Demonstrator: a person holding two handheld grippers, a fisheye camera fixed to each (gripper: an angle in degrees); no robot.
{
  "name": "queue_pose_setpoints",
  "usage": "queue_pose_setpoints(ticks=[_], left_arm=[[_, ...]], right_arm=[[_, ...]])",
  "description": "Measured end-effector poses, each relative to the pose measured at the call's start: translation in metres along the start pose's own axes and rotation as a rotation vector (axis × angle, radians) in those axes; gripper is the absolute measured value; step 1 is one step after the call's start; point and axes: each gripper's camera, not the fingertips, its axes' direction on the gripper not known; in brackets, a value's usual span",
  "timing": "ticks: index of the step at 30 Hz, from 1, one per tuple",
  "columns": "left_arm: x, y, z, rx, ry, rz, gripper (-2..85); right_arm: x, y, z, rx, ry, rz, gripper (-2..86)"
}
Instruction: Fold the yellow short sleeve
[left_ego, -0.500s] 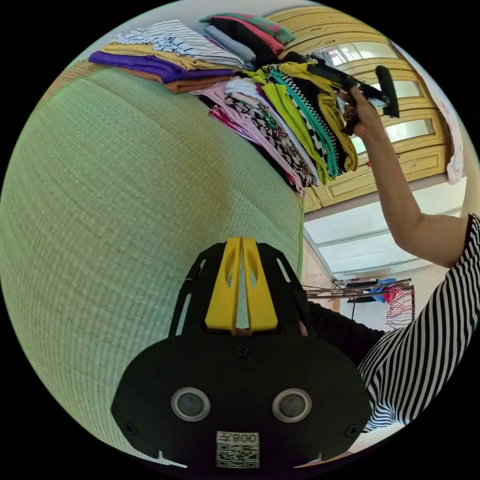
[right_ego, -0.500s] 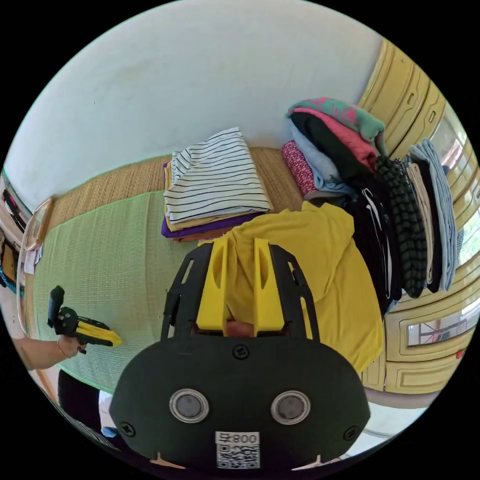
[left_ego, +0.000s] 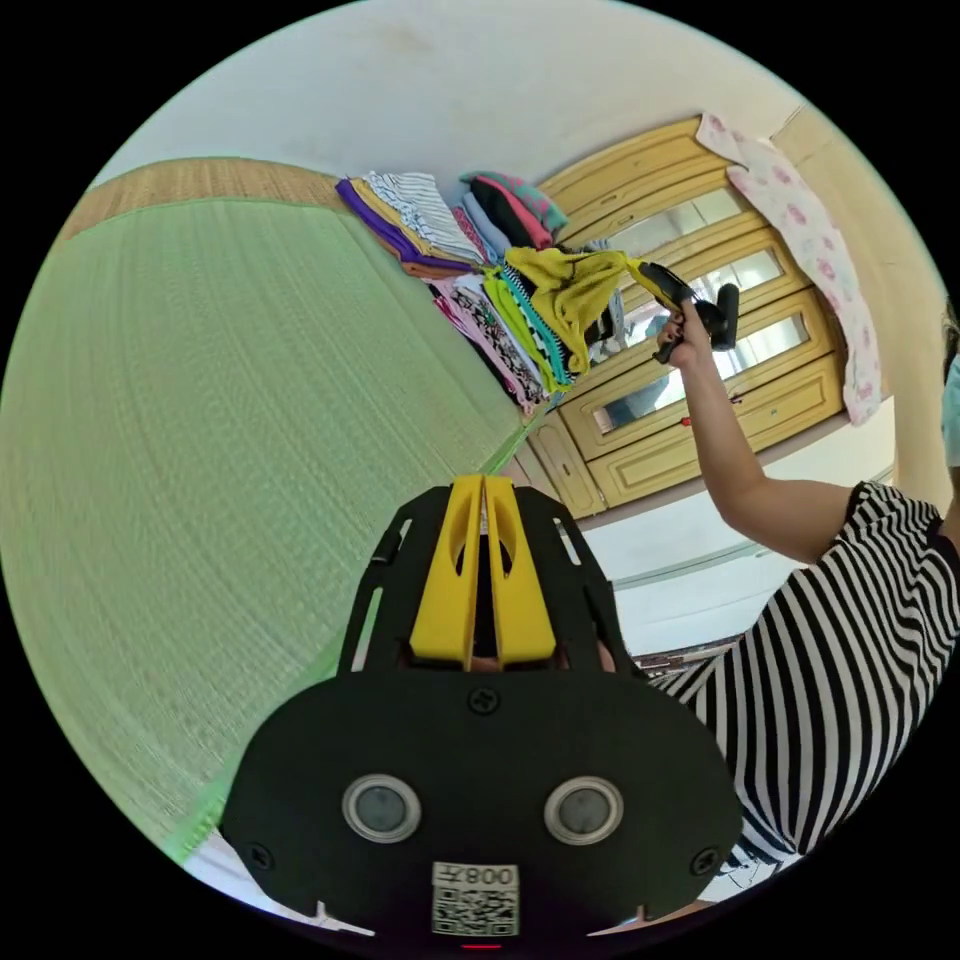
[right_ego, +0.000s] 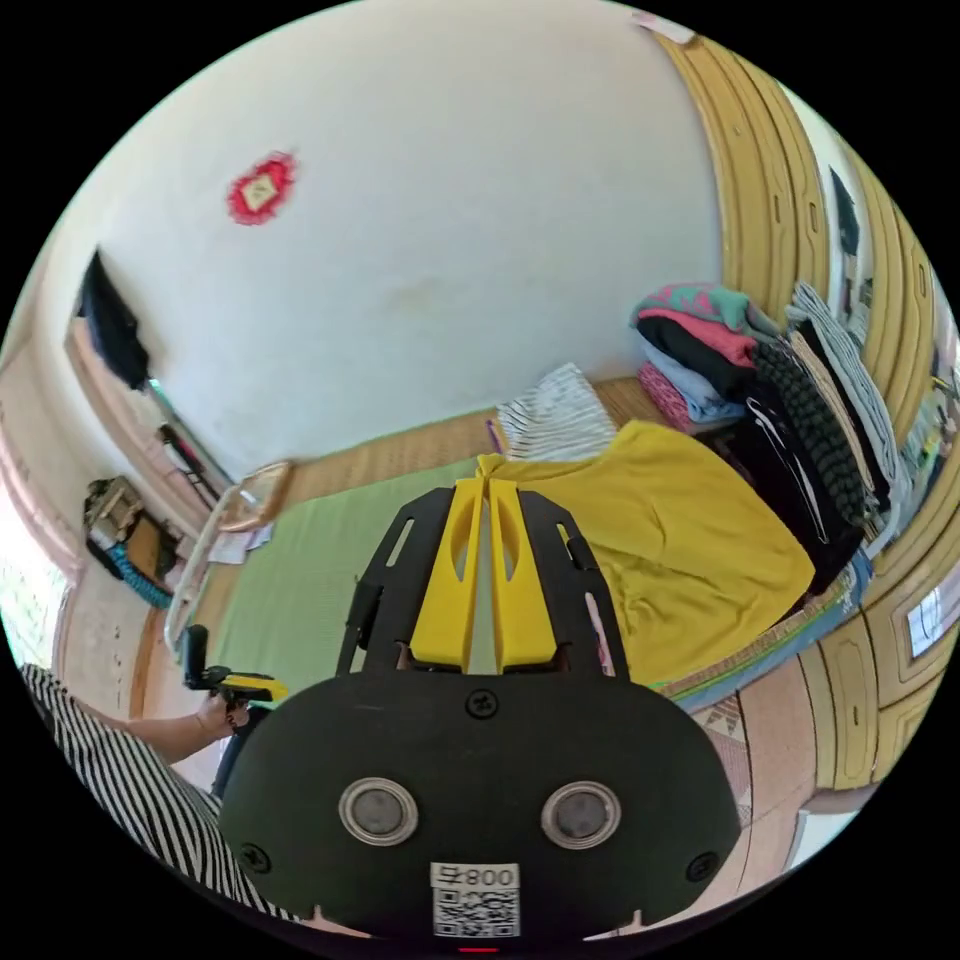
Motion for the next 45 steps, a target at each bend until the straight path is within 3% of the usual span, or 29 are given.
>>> queue_pose_setpoints(ticks=[6,14,29,34,41,45], left_arm=[[-0.013,0.117,-0.039,0.124,0.078,-0.078,2.2],[-0.032,0.221,-0.051,0.201,0.150,-0.044,5.9],[-0.131,0.357,-0.060,0.276,0.187,-0.175,8.1],[-0.185,0.388,-0.045,0.250,0.188,-0.312,9.0],[-0.266,0.407,-0.008,0.219,0.344,-0.540,11.2],[-0.281,0.414,0.002,0.194,0.373,-0.548,9.4]], right_arm=[[-0.041,0.050,-0.115,0.081,-0.357,-0.105,0.9],[-0.057,0.121,-0.171,0.012,-0.674,-0.168,0.5],[0.003,0.229,-0.217,-0.098,-0.906,-0.101,0.4],[0.024,0.239,-0.233,-0.089,-0.901,-0.120,0.4],[0.054,0.253,-0.246,-0.082,-0.891,-0.116,0.5],[0.074,0.262,-0.250,-0.075,-0.885,-0.096,0.5]])
